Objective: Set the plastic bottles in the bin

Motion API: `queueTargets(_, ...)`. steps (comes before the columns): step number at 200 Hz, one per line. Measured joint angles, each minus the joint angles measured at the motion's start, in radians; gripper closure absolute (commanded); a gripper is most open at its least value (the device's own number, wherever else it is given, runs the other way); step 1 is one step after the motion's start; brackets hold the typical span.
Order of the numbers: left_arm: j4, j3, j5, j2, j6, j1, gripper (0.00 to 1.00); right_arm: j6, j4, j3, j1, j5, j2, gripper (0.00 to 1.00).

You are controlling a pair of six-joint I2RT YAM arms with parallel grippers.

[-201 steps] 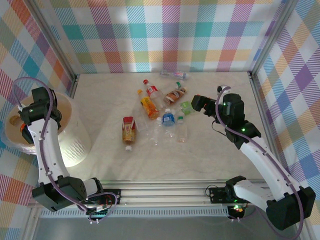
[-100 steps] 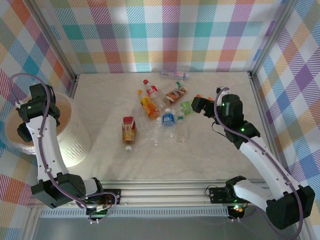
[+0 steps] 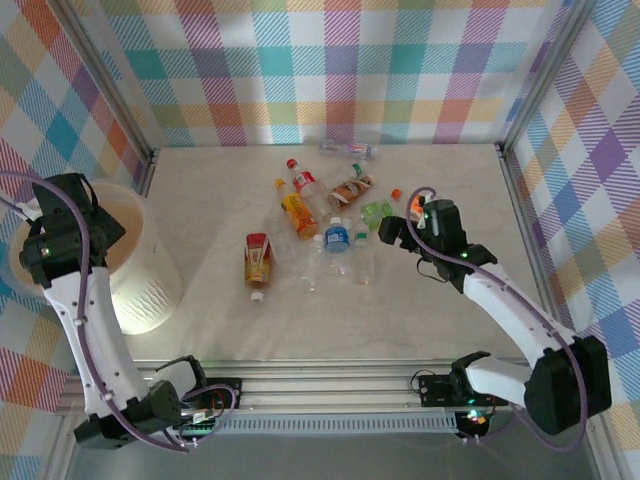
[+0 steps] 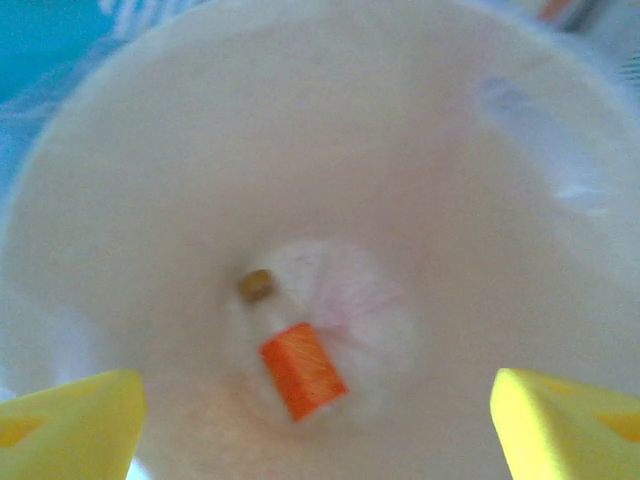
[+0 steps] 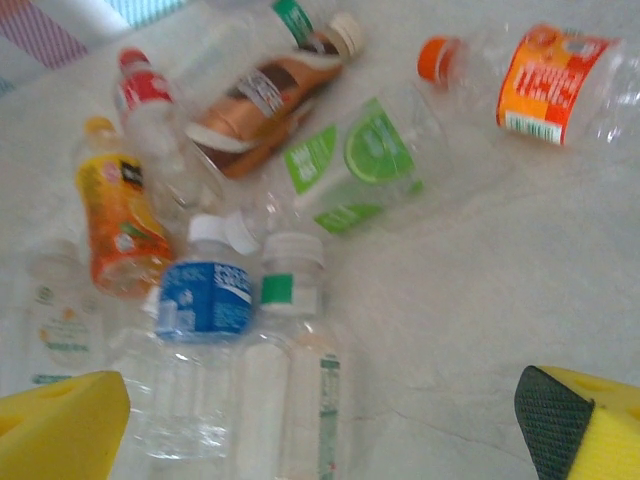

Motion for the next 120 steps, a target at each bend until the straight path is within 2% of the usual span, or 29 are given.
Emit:
queueTargets(22,0.057,-0.006,0.151,-0.042,-0.039,-0.021,0.00,-0.027,-0.008,0.000,0.000,-0.064,0.080,0.06)
queueTargets(48,0.153,-0.046,0.329,-0.062,-0.087,-0.061,0.00,-0.023,-0.013,0.000,0.000,-0.147,0.158,0.08)
queueTargets(80,0.316,-0.139,0.562,-0.063,-0.160,-0.118,0.00,-0.020,-0.014,-0.003,0.032,-0.212,0.203,0.05)
queueTargets(103,0.413,-0.173,0.641,-0.045,-0.200,-0.235,0.00,-0.019,-0.003,-0.027,0.073,-0.219,0.204,0.05)
queueTargets(120,0.472,-0.174,0.653,-0.015,-0.211,-0.374,0.00,-0.022,-0.003,-0.040,0.105,-0.220,0.217,0.06)
